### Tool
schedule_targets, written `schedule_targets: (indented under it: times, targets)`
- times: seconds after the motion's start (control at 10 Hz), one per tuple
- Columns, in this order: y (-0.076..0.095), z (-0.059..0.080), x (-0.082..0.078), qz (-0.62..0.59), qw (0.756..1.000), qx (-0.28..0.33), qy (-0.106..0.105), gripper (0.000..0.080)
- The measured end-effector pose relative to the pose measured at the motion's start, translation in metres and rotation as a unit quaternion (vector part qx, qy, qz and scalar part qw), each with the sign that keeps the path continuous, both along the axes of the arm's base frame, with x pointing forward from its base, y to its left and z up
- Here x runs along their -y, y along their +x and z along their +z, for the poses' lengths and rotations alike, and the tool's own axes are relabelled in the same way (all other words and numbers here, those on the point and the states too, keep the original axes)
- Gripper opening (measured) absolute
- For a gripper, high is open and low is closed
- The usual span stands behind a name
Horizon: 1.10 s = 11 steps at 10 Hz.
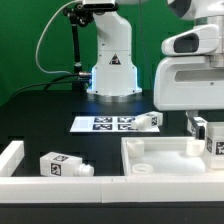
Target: Assemble one leg
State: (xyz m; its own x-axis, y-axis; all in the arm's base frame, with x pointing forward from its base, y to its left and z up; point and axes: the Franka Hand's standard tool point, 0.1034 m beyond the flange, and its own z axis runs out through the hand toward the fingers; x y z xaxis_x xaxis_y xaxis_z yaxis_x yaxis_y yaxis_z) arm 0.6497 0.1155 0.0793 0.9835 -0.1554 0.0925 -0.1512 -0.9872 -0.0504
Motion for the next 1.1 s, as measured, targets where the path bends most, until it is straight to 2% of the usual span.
schedule_targets:
  times: [0.1,0.2,0.3,0.4,0.6,0.8,0.9,1.0,1.1]
  targets:
    - [0.0,0.0,0.0,-0.017,1.0,-0.001,0.002,0.0368]
    - [0.0,0.0,0.002,-0.071,0.997,-0.003,0.007,0.0368]
    - [0.0,-0.001,0.006,-0.119,0.993,-0.005,0.009,0.0292]
    - [0.0,-0.001,0.008,-0.166,0.986,-0.007,0.016,0.0292]
    - [-0.002,-0.002,0.012,-0.29,0.956,-0.017,0.033,0.0291]
    - [-0.004,-0.004,0.015,-0.463,0.883,-0.039,0.066,0.0291]
    - [-0.005,-0.004,0.016,-0.503,0.86,-0.045,0.07,0.0291]
    - [-0.006,-0.004,0.016,-0.521,0.849,-0.046,0.071,0.0291]
    - [-0.006,-0.004,0.016,-0.516,0.852,-0.046,0.071,0.0291]
